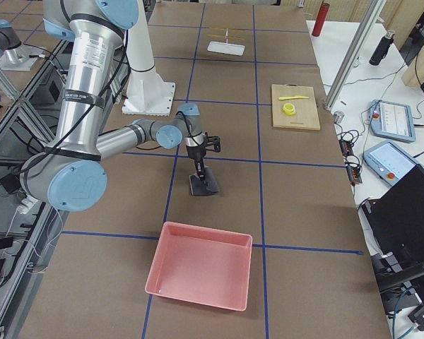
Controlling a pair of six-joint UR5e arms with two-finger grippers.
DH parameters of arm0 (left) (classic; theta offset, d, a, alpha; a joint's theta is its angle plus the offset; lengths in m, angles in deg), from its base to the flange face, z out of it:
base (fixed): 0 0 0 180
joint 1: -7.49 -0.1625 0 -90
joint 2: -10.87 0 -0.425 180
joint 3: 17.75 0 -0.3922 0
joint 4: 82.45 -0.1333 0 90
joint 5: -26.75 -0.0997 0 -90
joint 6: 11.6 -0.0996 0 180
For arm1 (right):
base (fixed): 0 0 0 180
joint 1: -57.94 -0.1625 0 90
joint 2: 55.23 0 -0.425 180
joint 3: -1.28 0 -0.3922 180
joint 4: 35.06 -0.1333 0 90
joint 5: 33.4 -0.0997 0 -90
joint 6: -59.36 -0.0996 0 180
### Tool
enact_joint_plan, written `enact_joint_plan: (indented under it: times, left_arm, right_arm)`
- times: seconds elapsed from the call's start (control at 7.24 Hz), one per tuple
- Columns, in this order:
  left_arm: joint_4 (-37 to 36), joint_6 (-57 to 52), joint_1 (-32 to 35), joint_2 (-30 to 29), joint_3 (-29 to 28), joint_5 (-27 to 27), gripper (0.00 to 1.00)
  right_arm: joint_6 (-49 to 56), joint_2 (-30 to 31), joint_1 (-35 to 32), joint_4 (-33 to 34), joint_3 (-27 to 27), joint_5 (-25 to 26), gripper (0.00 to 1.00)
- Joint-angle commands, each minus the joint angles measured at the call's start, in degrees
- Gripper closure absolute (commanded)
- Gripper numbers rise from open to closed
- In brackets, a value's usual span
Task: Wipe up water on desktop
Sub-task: 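Wipe the towel back and forth over the table with the right gripper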
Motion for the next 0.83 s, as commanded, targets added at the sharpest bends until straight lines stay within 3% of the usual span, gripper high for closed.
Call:
enact_joint_plan:
  times: [0.0,0.41,0.69]
  left_arm:
    - [0.0,0.0,0.0,0.0,-0.1,0.0,0.01]
    - [0.0,0.0,0.0,-0.1,-0.1,0.0,0.01]
    - [0.0,0.2,0.1,0.2,-0.1,0.0,0.01]
  right_arm:
    - [-9.5,-9.7,7.1,0.2,-1.1,0.4,1.0]
    - [-21.7,-33.9,14.2,15.6,-5.0,3.6,1.0]
    - [-24.5,-36.7,14.1,15.7,-3.2,3.7,1.0]
